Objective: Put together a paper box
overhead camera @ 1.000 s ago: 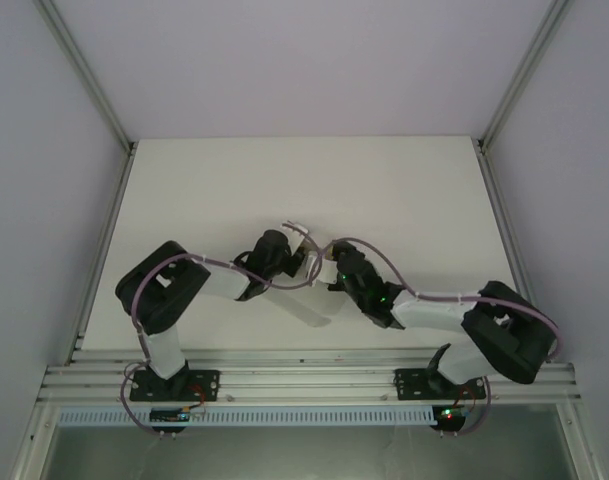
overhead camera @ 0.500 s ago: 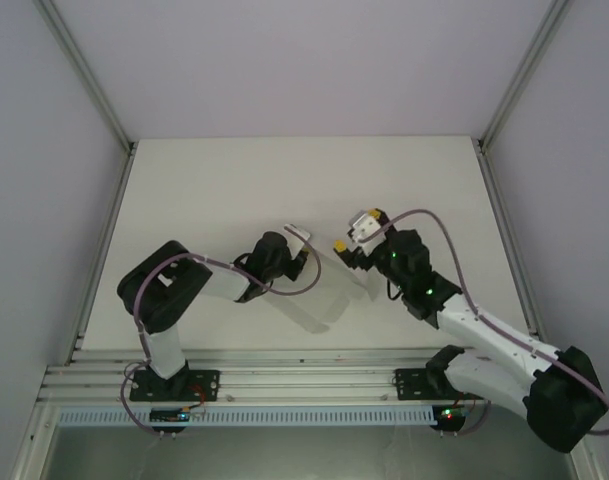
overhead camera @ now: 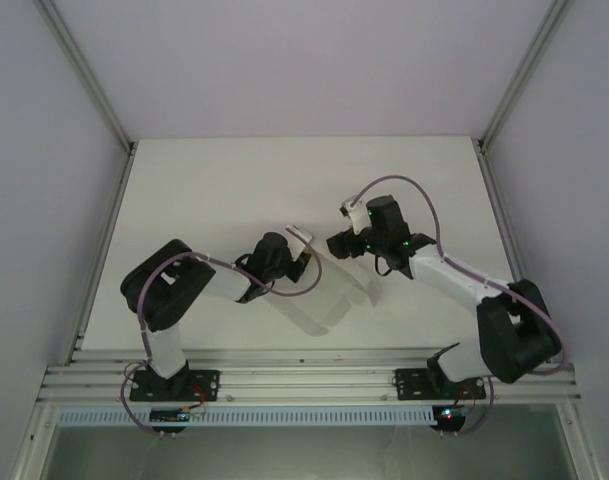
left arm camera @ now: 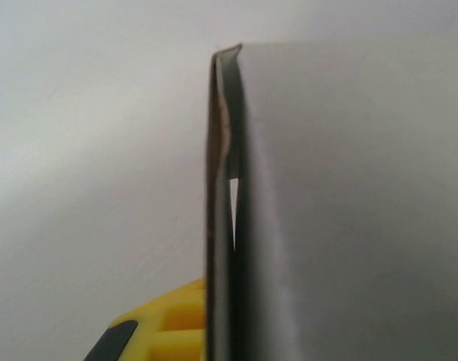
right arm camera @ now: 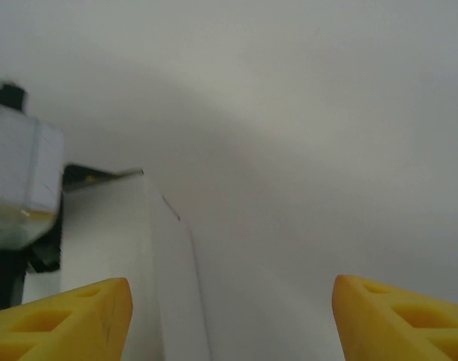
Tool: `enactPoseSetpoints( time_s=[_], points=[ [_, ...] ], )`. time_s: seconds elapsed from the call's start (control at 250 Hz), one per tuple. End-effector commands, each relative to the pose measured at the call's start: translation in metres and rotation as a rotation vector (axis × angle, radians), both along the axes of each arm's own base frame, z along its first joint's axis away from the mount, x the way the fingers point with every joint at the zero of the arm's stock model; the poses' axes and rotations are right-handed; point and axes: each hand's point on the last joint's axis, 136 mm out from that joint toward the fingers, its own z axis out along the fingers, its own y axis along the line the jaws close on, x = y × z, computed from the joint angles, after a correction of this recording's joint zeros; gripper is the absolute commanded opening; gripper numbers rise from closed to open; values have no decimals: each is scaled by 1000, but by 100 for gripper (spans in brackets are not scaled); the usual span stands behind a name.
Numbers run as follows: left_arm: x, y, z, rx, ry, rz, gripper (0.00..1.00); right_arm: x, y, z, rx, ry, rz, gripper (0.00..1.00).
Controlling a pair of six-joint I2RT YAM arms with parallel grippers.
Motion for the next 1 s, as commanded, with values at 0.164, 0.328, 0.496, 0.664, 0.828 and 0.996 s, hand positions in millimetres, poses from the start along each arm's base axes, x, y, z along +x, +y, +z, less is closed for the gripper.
enactPoseSetpoints(
  time_s=[0.164,0.328,0.496,0.664,0.828,0.996],
  points=[
    [-2,-1,-9,-12,56,-6,10,-13,-5,-46,-72,134,18,61],
    [3,1,3,-44,45,25,18,-24,-3,-56,-105,137,58,55],
    [10,-4,24,-82,-1,27,25,-25,-2,-56,-111,144,60,54],
    [17,1,36,-59,-42,51,28,-25,-1,-53,-105,138,63,53],
    [21,12,37,-32,-64,82,28,-25,-1,-52,-102,134,68,52],
    [32,15,26,21,-65,120,6,-25,-1,-52,-102,139,66,52]
  ],
)
